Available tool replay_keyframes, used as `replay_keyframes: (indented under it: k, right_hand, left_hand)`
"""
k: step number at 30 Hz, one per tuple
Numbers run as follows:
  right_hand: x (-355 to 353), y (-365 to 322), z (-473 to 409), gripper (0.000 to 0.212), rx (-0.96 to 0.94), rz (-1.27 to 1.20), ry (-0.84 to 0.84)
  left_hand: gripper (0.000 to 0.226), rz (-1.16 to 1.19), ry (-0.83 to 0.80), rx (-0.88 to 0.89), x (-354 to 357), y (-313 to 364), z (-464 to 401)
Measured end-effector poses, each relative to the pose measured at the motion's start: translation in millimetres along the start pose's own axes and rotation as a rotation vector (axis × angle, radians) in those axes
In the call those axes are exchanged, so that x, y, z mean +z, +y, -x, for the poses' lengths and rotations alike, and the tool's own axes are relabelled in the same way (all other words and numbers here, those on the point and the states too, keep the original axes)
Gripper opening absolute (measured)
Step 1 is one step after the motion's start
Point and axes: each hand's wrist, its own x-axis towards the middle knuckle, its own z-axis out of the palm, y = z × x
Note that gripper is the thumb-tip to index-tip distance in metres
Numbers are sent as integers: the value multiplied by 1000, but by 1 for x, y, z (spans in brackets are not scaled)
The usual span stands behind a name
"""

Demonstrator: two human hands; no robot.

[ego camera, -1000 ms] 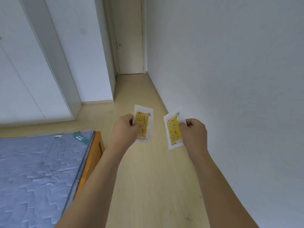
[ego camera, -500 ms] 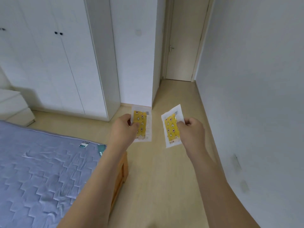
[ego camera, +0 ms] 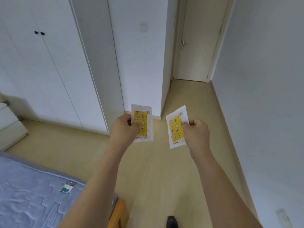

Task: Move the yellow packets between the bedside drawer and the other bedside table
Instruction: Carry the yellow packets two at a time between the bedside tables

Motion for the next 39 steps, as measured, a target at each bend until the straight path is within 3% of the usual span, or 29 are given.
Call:
replay_keyframes:
  k: [3, 11, 19, 31, 39]
  right_hand:
    - [67, -3, -83, 18, -11, -29, -91]
    - [290, -76, -215, 27, -140, -11, -470]
    - [545, -111, -268, 20, -222, -28, -809]
    - [868, -202, -312, 20, -233, -97, -1054]
    - [1112, -245, -302, 26, -248, -106, -1240]
  left_hand:
    - [10, -4, 72, -59, 7, -17, -87]
    - [12, 104, 407, -237, -76, -63, -274]
    - [17, 278, 691, -386, -170, -177, -416]
    - [16, 270, 919, -447, -335, -270, -625]
    - [35, 267, 1145, -524, -473, -372, -744]
